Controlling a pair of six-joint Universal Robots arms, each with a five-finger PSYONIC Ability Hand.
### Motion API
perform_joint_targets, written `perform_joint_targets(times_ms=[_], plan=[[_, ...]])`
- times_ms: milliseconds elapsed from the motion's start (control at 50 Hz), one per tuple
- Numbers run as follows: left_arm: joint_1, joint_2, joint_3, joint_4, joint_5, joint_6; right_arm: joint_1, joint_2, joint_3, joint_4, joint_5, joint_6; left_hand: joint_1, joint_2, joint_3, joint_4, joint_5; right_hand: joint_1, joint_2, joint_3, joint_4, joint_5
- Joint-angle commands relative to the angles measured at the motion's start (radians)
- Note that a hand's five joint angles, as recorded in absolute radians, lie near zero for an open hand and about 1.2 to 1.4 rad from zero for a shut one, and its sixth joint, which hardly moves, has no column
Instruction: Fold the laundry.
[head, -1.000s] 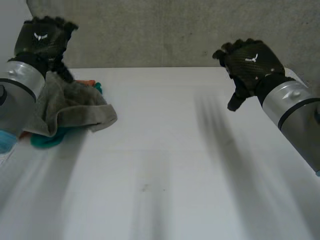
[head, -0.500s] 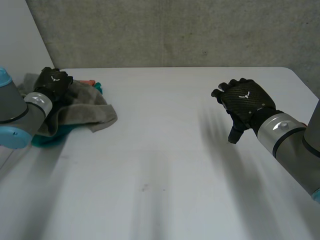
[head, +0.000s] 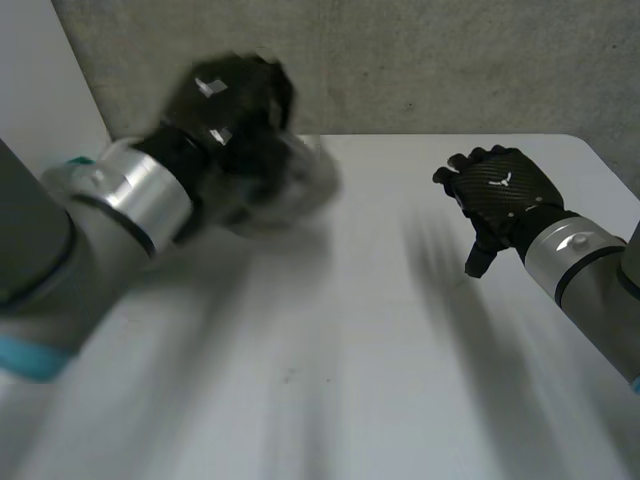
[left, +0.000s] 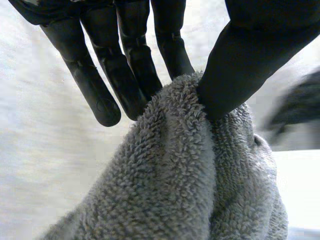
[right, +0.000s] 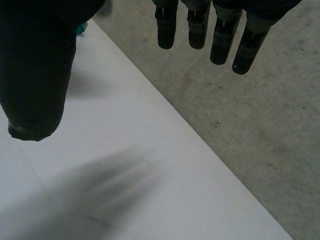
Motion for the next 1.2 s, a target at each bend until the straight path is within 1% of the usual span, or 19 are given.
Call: perform_joint_targets(times_ms=[20,60,80,120,180,200,220,300,360,440,460,500,580,680,740,840,1060,1140,1200], plan=[[-0.091,-0.165,-0.065,-0.007,0.033,-0.059,-0.016,-0.006,-0.001,0.0,0.003,0.001,-0.192,-0.227,-0.219,-0.237,-0.154,-0.017,-0.041,-0.036,-0.054,-0.05],[-0.112,-0.216,-0.053,-0.013,0.035,-0.05,-0.016,-0.007,-0.001,0.0,0.006,0.003,-0.486,-0.521,-0.513,-0.531,-0.448,-0.017,-0.041,-0.036,-0.054,-0.05],[-0.132,-0.253,-0.037,-0.017,0.032,-0.043,-0.016,-0.007,-0.001,0.0,0.006,0.003,-0.781,-0.816,-0.808,-0.826,-0.743,-0.017,-0.041,-0.036,-0.054,-0.05],[-0.134,-0.265,-0.028,-0.022,0.032,-0.036,-0.016,-0.007,0.001,0.0,0.007,0.004,-0.979,-1.014,-1.005,-1.024,-0.94,-0.017,-0.041,-0.036,-0.054,-0.05],[-0.093,-0.267,-0.016,-0.031,0.026,-0.013,-0.014,-0.007,-0.001,0.001,0.006,0.006,-0.975,-1.01,-1.001,-1.02,-0.937,-0.017,-0.041,-0.036,-0.054,-0.05],[-0.07,-0.266,-0.016,-0.034,0.02,-0.007,-0.014,-0.007,-0.001,0.001,0.003,0.004,-0.972,-1.007,-0.998,-1.017,-0.934,-0.017,-0.041,-0.036,-0.054,-0.05],[-0.018,-0.252,-0.02,-0.042,0.004,0.004,-0.014,-0.007,-0.001,0.001,-0.004,0.003,-0.966,-1.001,-0.993,-1.011,-0.928,-0.017,-0.041,-0.036,-0.054,-0.05],[0.081,-0.189,-0.04,-0.068,-0.048,0.036,-0.013,-0.009,-0.004,0.014,-0.01,-0.005,-0.928,-0.963,-0.954,-0.973,-0.89,-0.017,-0.041,-0.036,-0.054,-0.05],[0.125,-0.164,-0.066,-0.079,-0.063,0.075,-0.005,-0.01,-0.001,0.047,-0.014,-0.036,-0.925,-0.96,-0.951,-0.97,-0.887,-0.017,-0.041,-0.036,-0.054,-0.05],[0.193,-0.126,-0.121,-0.096,-0.063,0.19,0.0,-0.015,0.005,0.216,-0.04,-0.209,-0.922,-0.957,-0.949,-0.967,-0.884,-0.017,-0.041,-0.036,-0.054,-0.05],[0.216,-0.105,-0.152,-0.096,-0.062,0.243,-0.002,-0.016,0.005,0.237,-0.043,-0.233,-0.916,-0.951,-0.943,-0.961,-0.878,-0.017,-0.041,-0.036,-0.054,-0.05],[0.236,-0.092,-0.186,-0.096,-0.06,0.297,-0.005,-0.012,0.011,0.277,-0.039,-0.28,-0.919,-0.954,-0.946,-0.964,-0.881,-0.017,-0.041,-0.036,-0.054,-0.05],[0.25,-0.091,-0.243,-0.09,-0.045,0.429,0.0,-0.001,0.027,0.271,-0.022,-0.272,-0.913,-0.948,-0.94,-0.958,-0.875,-0.017,-0.041,-0.036,-0.054,-0.05],[0.254,-0.092,-0.312,-0.105,0.015,0.544,-0.011,0.065,0.06,0.27,-0.04,-0.17,-0.837,-0.872,-0.864,-0.882,-0.799,-0.017,-0.041,-0.036,-0.054,-0.05],[0.254,-0.08,-0.345,-0.113,0.033,0.563,-0.014,0.071,0.086,0.261,-0.053,-0.148,-0.819,-0.854,-0.846,-0.864,-0.781,-0.016,-0.04,-0.035,-0.052,-0.049],[0.254,-0.051,-0.388,-0.14,0.038,0.579,-0.013,0.067,0.14,0.276,-0.122,-0.148,-0.799,-0.834,-0.825,-0.844,-0.76,0.04,0.016,0.021,0.004,0.007],[0.284,-0.077,-0.415,-0.146,0.03,0.638,-0.043,0.016,0.252,0.322,-0.14,-0.175,-0.725,-0.76,-0.752,-0.77,-0.687,0.102,0.078,0.083,0.065,0.069],[0.285,-0.124,-0.41,-0.145,0.027,0.639,-0.05,0.014,0.278,0.313,-0.143,-0.195,-0.623,-0.658,-0.649,-0.668,-0.584,0.102,0.078,0.082,0.065,0.069],[0.288,-0.17,-0.398,-0.143,0.024,0.639,-0.05,0.014,0.294,0.302,-0.148,-0.195,-0.432,-0.467,-0.459,-0.477,-0.394,0.105,0.081,0.085,0.068,0.072]])
